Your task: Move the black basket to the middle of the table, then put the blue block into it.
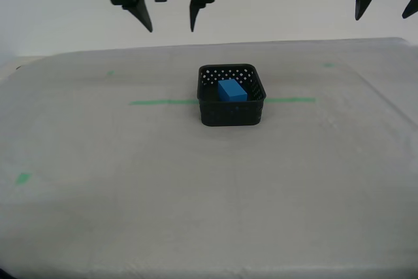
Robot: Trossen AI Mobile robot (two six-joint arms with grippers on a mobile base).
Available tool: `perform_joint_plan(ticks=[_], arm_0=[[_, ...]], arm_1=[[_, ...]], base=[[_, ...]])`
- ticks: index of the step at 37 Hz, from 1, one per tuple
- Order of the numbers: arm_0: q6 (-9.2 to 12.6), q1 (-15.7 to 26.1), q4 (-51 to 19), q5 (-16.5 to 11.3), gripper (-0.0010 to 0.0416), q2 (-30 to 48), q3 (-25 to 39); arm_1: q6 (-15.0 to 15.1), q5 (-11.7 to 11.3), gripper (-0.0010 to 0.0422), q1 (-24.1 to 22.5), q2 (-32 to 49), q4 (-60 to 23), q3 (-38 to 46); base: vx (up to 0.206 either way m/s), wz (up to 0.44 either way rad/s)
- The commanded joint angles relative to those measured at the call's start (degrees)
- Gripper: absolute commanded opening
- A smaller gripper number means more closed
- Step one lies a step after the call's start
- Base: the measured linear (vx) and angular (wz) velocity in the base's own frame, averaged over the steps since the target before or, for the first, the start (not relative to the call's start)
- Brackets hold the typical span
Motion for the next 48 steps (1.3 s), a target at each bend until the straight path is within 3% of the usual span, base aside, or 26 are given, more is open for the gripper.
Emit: perform_joint_plan(ticks=[1, 7, 16, 20, 27, 48], arm_0=[[0.0, 0.0, 0.1, 0.1, 0.0399, 0.0, 0.0], [0.0, 0.0, 0.2, 0.1, 0.0398, 0.0, 0.0], [0.0, 0.0, 0.2, 0.1, 0.0398, 0.0, 0.0], [0.0, 0.0, 0.2, 0.1, 0.0398, 0.0, 0.0], [0.0, 0.0, 0.2, 0.1, 0.0399, 0.0, 0.0], [0.0, 0.0, 0.2, 0.1, 0.0398, 0.0, 0.0]], arm_1=[[-0.2, 0.0, 0.0401, 2.1, -5.6, 4.8, -8.1], [0.3, 0.0, 0.0401, 6.0, -12.9, 7.4, -17.5], [5.3, 0.0, 0.0401, 11.4, -17.6, 7.7, -22.5], [7.0, 1.6, 0.0401, 12.8, -17.8, 8.8, -22.8], [8.5, 1.7, 0.0400, 13.0, -17.8, 12.6, -22.8], [8.5, 1.7, 0.0400, 13.0, -17.8, 13.7, -22.8]], base=[[0.000, 0.000], [0.000, 0.000], [0.000, 0.000], [0.000, 0.000], [0.000, 0.000], [0.000, 0.000]])
